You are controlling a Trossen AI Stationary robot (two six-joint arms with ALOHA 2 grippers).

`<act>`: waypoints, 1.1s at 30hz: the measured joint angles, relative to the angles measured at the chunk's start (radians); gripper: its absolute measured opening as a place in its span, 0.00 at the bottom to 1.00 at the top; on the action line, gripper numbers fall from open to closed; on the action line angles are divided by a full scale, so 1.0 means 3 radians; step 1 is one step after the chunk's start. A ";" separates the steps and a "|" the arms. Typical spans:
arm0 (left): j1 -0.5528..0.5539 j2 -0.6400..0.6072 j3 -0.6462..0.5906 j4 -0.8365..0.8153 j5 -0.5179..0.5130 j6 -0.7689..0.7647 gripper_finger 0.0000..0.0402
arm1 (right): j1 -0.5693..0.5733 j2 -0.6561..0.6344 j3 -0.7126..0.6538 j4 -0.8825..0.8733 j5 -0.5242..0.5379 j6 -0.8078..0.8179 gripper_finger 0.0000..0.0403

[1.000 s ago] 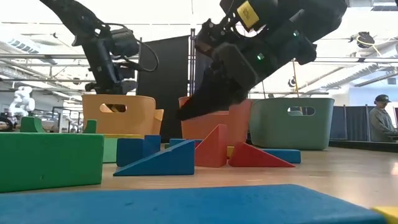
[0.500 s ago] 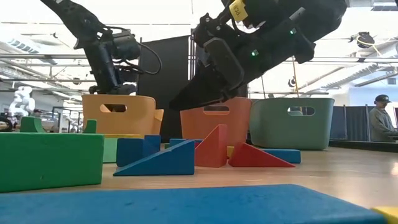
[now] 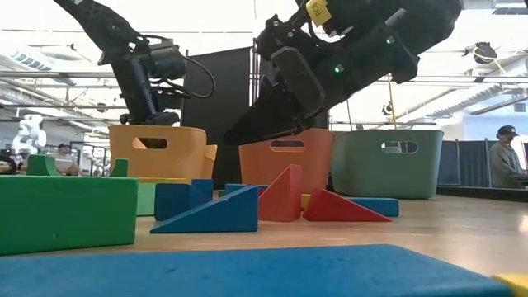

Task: Sort blocks by size
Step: Put the yellow arch block into the yellow bin

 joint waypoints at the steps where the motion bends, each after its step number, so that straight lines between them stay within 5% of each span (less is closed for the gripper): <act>1: 0.0000 0.0000 0.0000 0.0000 -0.0001 -0.0003 0.53 | 0.0000 0.0000 0.0000 0.0000 0.0000 0.0000 0.38; 6: 0.0000 0.0000 0.0000 0.0005 -0.0029 -0.0005 0.63 | 0.0000 0.0000 0.0000 -0.0001 0.0000 -0.0001 0.38; 18: -0.0014 -0.0077 0.0000 -0.0054 -0.0040 -0.0010 0.64 | 0.0000 0.0000 0.0000 0.0000 0.0000 -0.0022 0.38; 33: -0.0698 -0.1063 0.0000 -0.0427 -0.0143 -0.0560 0.52 | 0.0000 0.0000 0.0000 0.0121 0.0011 0.0035 0.38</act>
